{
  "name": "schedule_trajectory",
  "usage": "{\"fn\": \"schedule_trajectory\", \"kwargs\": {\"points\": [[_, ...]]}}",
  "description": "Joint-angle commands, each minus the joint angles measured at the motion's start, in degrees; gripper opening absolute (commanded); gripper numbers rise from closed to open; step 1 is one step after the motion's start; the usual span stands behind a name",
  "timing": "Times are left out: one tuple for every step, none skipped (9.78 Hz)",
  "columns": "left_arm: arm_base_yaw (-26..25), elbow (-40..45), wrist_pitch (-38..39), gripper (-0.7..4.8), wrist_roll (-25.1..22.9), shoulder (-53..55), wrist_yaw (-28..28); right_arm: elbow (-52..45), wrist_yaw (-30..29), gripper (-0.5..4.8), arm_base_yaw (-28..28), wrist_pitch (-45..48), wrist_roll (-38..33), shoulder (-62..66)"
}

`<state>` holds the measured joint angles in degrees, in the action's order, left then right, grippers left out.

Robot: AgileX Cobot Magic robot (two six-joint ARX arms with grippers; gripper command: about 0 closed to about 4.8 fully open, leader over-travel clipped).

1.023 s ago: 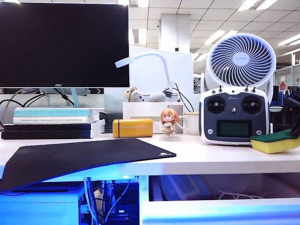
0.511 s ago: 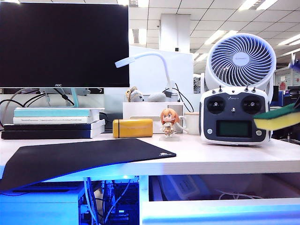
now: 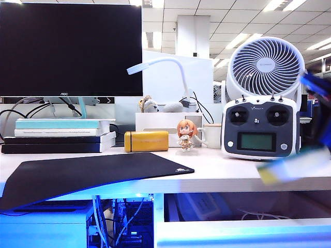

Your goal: Open the drawer, place the cleaning sponge inside, then close the drawer.

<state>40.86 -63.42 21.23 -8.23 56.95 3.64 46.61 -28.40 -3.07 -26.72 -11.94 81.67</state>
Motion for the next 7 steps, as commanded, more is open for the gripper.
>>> {"fn": "schedule_trajectory", "kwargs": {"points": [[0.02,-0.24,3.26,-0.05,-0.31,-0.11,6.88,-1.49,1.44,-0.01,0.04,13.57,-8.02,15.34],[0.04,-0.24,4.37,-0.05,-0.28,-0.11,9.11,-1.49,1.53,-0.01,0.04,14.29,-8.09,16.26],[0.04,-0.24,5.73,-0.05,-0.17,-0.09,11.93,-1.49,1.79,-0.01,0.04,15.1,-8.09,17.35],[0.04,-0.24,6.14,-0.05,-0.13,-0.09,12.24,-1.46,2.1,-0.01,0.04,15.58,-8.11,17.94],[0.04,-0.24,6.03,-0.05,-0.13,-0.09,12.02,-1.46,3.85,0.08,0.04,16.31,-8.57,18.36],[0.04,-0.24,6.01,-0.05,-0.15,-0.09,12.0,-1.44,4.55,0.89,0.02,17.11,-9.66,18.36],[0.04,-0.24,5.97,-0.05,-0.15,0.04,11.82,-1.36,4.48,3.03,0.02,18.4,-11.96,18.34]]}}
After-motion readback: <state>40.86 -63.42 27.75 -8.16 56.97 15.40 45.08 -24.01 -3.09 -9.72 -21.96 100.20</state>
